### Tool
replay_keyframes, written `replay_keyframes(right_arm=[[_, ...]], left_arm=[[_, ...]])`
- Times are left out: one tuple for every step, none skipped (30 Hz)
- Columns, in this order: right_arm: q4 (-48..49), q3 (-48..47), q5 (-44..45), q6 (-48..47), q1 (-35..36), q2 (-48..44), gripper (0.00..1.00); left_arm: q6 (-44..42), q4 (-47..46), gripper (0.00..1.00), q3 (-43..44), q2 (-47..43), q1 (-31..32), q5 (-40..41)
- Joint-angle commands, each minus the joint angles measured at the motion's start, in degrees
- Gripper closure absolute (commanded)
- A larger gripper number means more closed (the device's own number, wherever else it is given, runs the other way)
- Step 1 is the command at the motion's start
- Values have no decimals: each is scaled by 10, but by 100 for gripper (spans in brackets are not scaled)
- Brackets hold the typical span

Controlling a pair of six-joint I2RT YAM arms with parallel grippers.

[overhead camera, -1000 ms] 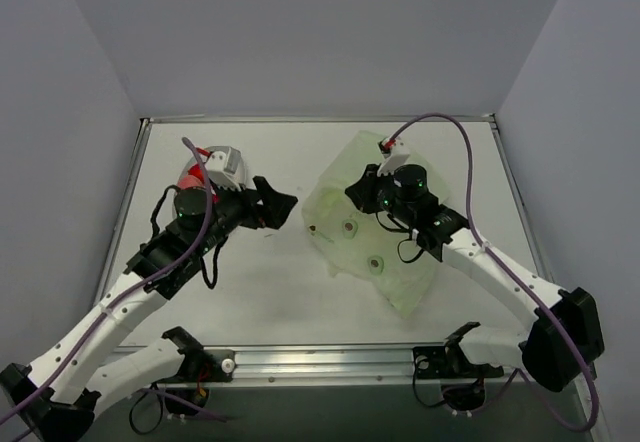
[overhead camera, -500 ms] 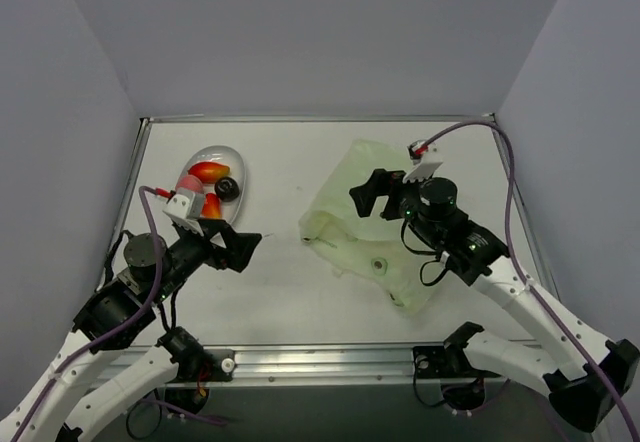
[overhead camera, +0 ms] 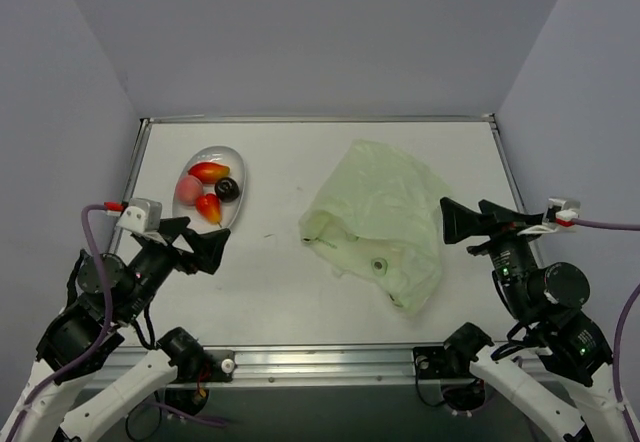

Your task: Take the fake fruits out of the plastic bag

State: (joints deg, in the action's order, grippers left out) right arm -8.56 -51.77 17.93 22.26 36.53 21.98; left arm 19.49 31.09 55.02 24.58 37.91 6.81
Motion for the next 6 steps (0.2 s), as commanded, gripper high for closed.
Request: replay_keyframes(right_arm=[[-14,6,50,-16,3,5,0],[-15,5,50,-17,3,11,0],[-14,6,50,-18,3,14,0],[-14,3,46,-17,3,17,0],[-14,-1,44,-16,3,22,0],[-13,-7,45,-15,3,26,0]], left_arm=[[-17,1,6,33,2,1,20],[-16,1,6,32,2,1,22],[-13,1,6,32,1,1,23],[-11,2,6,31,1,1,29],[-9,2,6,32,3,1,31],[-9,2,6,36,7,1,31]])
